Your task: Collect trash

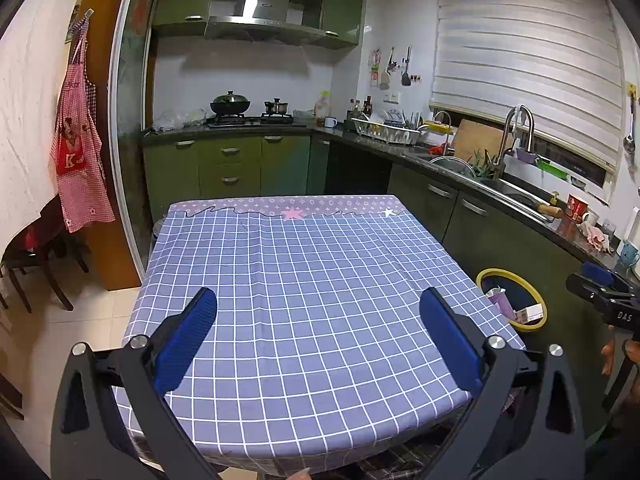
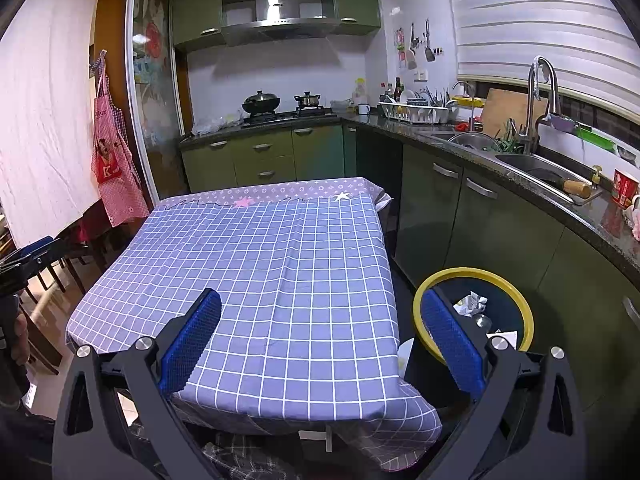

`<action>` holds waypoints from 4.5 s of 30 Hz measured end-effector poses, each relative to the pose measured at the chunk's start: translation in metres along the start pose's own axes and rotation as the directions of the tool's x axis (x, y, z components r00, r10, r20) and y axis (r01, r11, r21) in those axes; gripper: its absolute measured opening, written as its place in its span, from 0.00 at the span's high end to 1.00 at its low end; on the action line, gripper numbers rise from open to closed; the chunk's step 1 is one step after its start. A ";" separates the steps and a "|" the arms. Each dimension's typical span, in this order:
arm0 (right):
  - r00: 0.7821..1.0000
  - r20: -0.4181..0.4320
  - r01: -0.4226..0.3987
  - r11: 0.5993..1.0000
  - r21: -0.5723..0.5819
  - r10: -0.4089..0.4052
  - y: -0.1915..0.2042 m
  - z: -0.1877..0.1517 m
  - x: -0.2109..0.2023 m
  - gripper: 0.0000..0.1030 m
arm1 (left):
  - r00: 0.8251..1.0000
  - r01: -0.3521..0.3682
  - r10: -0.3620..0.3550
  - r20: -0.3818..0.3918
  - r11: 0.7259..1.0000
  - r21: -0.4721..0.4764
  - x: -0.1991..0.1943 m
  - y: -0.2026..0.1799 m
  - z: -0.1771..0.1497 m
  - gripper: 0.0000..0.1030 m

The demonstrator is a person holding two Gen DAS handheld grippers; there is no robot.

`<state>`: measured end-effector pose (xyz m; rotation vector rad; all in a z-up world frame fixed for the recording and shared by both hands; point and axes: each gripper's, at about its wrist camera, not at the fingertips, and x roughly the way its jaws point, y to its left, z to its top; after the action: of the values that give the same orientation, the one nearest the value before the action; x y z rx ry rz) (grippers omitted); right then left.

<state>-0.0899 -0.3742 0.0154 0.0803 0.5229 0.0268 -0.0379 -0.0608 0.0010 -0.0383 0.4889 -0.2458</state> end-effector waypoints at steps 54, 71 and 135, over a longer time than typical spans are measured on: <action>1.000 -0.017 -0.004 1.000 0.019 0.004 -0.002 -0.003 0.010 0.04 | 0.998 0.046 -0.045 -0.042 0.999 0.012 0.015 -0.006 -0.004 0.06; 1.000 -0.027 -0.008 1.000 0.021 0.008 -0.001 -0.004 0.013 0.04 | 0.998 0.051 -0.050 -0.048 0.999 0.014 0.018 -0.006 -0.007 0.06; 0.926 -0.371 -0.098 0.992 -0.075 0.063 0.054 0.080 0.404 0.04 | 0.895 -0.189 0.159 -0.417 0.981 -0.032 0.330 0.131 0.024 0.06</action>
<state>0.2995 -0.3073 -0.1124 0.0051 0.8940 0.1493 0.2842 -0.0148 -0.1423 -0.0121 0.9207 -0.0567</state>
